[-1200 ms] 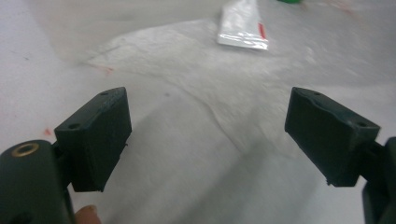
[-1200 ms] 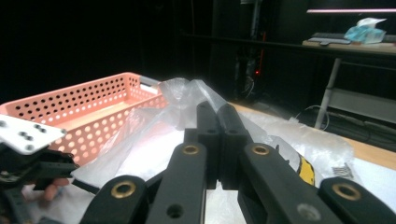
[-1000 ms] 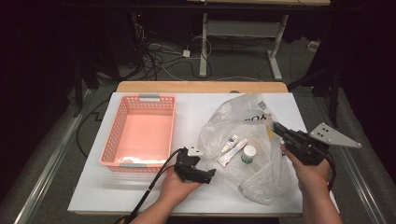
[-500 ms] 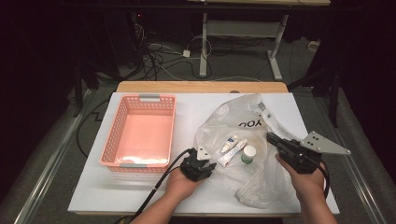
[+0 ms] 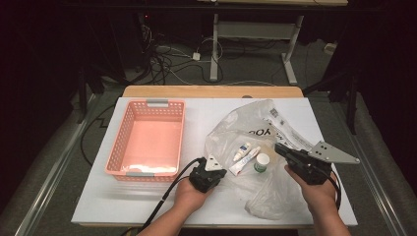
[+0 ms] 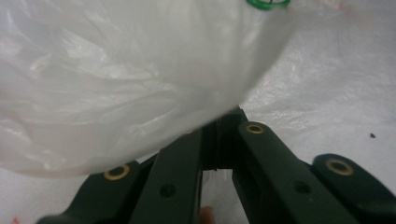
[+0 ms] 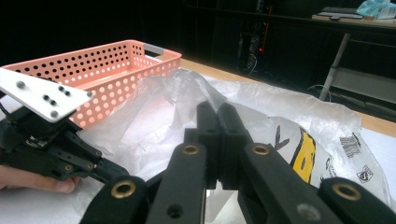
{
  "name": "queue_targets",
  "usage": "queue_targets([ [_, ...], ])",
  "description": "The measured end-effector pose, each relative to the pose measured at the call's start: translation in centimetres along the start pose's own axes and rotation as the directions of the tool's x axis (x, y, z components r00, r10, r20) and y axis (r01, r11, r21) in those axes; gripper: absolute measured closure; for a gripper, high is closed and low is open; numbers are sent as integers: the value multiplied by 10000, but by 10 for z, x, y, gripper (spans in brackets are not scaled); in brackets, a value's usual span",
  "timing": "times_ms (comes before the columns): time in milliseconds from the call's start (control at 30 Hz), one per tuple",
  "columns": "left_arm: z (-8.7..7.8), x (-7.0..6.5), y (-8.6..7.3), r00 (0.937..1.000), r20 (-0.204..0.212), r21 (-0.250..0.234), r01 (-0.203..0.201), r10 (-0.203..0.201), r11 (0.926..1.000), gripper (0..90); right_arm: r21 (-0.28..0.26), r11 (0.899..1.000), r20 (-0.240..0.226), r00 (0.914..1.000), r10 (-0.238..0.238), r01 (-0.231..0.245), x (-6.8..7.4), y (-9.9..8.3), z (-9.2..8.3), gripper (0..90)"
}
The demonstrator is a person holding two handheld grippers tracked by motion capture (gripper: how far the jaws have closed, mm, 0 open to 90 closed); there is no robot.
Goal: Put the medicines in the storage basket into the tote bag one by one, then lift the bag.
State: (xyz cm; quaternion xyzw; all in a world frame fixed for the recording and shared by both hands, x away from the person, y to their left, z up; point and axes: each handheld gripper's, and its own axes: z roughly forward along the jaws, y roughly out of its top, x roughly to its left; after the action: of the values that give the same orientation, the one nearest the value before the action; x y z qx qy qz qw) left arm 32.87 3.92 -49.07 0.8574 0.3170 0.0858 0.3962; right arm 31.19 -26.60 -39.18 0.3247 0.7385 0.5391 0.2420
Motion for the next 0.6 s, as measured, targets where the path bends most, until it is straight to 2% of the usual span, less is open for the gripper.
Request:
queue_targets([
  [233,-9,2,-5,9997,146,-935,196,-183,9954,883,44,10000,1,10000,-18,18,3,-2,2,900],
  [367,-13,1,-7,9999,168,-1381,18,5,9904,882,-60,10000,26,10000,-46,46,4,-1,4,900],
  [433,-15,0,-8,9998,212,-1611,52,-18,9869,882,-47,9999,38,9999,-144,145,5,0,7,900],
  [600,-23,-8,-6,9997,77,-2069,-200,221,9781,882,-160,9996,79,9997,-214,215,7,0,8,900],
])
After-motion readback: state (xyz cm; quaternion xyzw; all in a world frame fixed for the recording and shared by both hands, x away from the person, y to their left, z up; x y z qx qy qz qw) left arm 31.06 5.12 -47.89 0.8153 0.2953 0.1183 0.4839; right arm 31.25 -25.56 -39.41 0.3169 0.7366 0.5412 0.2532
